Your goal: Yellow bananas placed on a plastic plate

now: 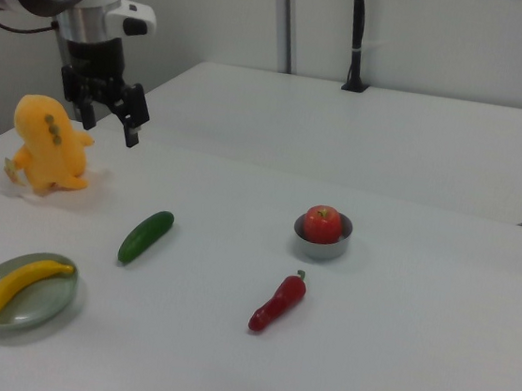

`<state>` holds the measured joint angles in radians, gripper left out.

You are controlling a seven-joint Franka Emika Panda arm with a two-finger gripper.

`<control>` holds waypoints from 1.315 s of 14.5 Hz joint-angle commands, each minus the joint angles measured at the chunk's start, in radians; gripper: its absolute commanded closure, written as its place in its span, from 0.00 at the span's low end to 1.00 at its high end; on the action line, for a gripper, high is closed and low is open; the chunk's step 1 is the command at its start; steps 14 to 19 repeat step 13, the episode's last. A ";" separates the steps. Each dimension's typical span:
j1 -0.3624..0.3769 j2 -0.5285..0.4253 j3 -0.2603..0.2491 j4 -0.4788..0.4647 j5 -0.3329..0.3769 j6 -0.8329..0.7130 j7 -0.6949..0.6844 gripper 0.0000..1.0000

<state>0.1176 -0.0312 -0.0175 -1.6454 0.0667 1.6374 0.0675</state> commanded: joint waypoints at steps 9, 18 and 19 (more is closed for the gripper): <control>-0.062 0.051 0.002 0.078 0.037 0.036 -0.187 0.00; -0.078 0.045 -0.009 0.079 0.073 0.030 -0.183 0.00; -0.078 0.045 -0.009 0.079 0.073 0.030 -0.183 0.00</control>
